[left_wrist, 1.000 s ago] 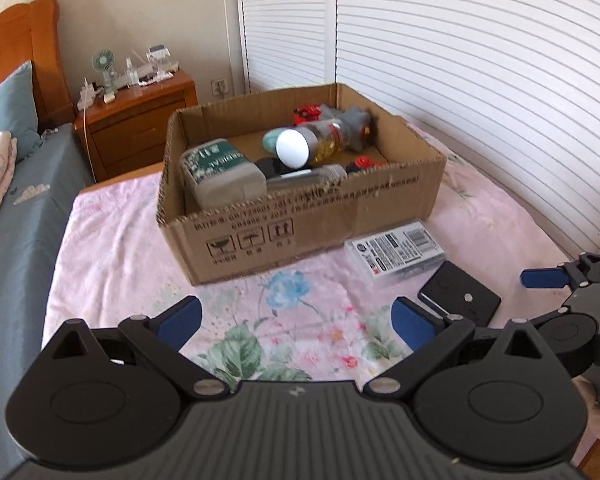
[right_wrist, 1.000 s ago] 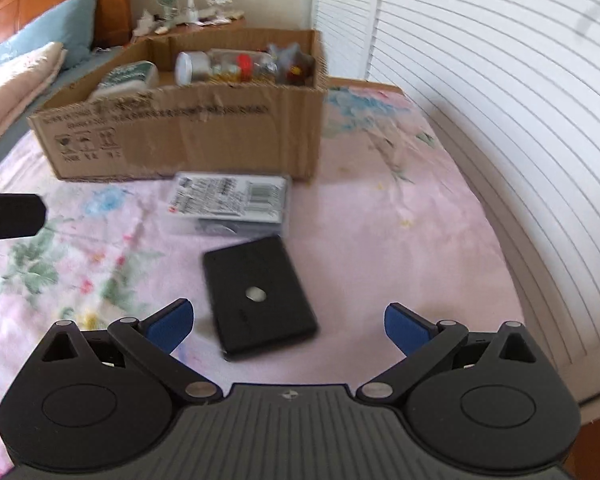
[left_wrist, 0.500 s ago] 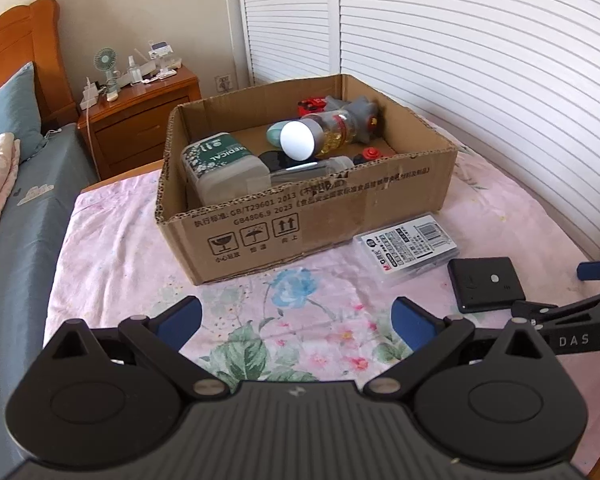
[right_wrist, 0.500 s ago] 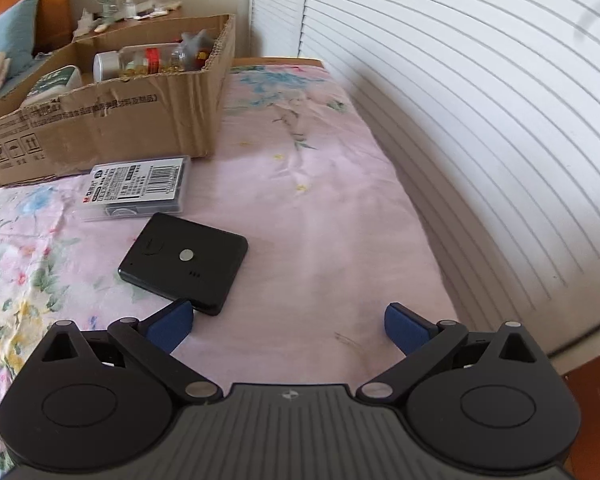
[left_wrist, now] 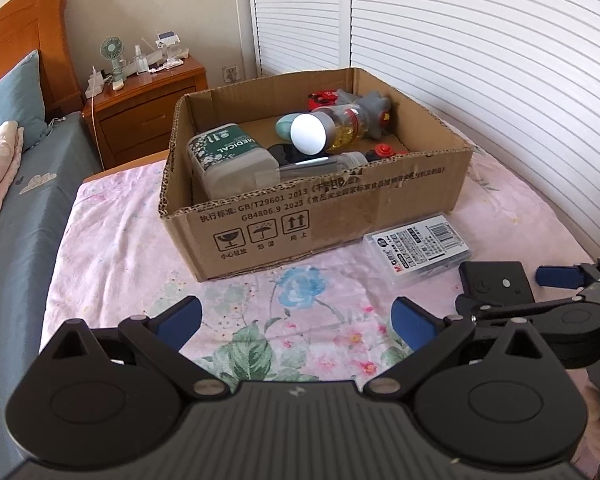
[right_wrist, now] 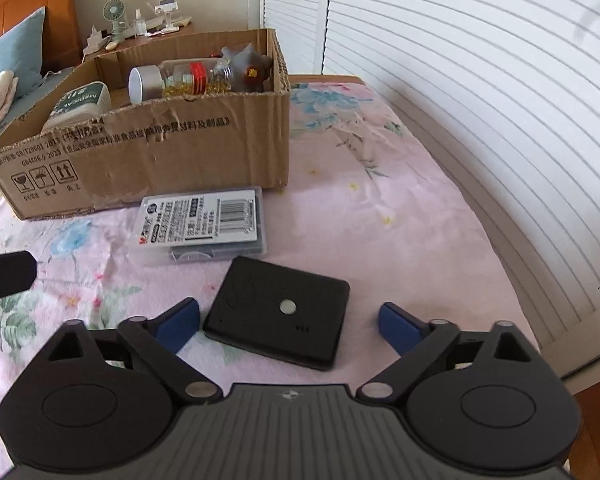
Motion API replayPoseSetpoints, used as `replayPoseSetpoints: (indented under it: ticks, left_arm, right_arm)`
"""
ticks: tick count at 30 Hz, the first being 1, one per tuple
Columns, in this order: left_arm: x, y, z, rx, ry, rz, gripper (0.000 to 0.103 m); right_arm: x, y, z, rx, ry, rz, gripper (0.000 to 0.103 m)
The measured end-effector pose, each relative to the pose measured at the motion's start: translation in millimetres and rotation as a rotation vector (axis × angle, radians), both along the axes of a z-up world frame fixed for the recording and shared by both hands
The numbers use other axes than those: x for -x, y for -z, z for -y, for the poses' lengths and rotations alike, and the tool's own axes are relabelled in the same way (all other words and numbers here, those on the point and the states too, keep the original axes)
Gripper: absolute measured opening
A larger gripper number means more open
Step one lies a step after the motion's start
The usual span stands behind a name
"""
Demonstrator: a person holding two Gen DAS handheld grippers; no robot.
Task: Organize rigid objects
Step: 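Grasp black square case with right tool while left tool reaches white card package, then close left tool on white M&G card package while right tool lifts black case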
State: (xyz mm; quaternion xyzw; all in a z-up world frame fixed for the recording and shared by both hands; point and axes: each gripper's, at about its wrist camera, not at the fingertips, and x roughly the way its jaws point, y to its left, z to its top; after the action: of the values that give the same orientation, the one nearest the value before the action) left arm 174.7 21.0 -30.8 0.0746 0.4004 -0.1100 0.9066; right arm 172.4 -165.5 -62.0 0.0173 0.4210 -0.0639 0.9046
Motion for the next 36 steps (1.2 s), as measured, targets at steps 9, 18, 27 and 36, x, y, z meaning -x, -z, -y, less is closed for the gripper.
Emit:
replayPoseSetpoints:
  ticks: [9,18,27,36]
  left_arm:
    - [-5,2,26,-0.029,0.033,-0.019,0.101]
    - [-34,13,71,0.001,0.056,-0.087,0.101]
    - [-60,34,103,0.04,0.008,-0.171,0.101]
    - [-71,43,116,0.041,-0.036,-0.171,0.098]
  right_arm:
    - [17,-5,17,0.0,-0.026,-0.001,0.075]
    - [34,-1,33,0.002,-0.072,0.043,0.075]
    - [40,1,37,0.004,-0.124,0.076,0.076]
    - [39,3,40,0.004,-0.127,0.087,0.083]
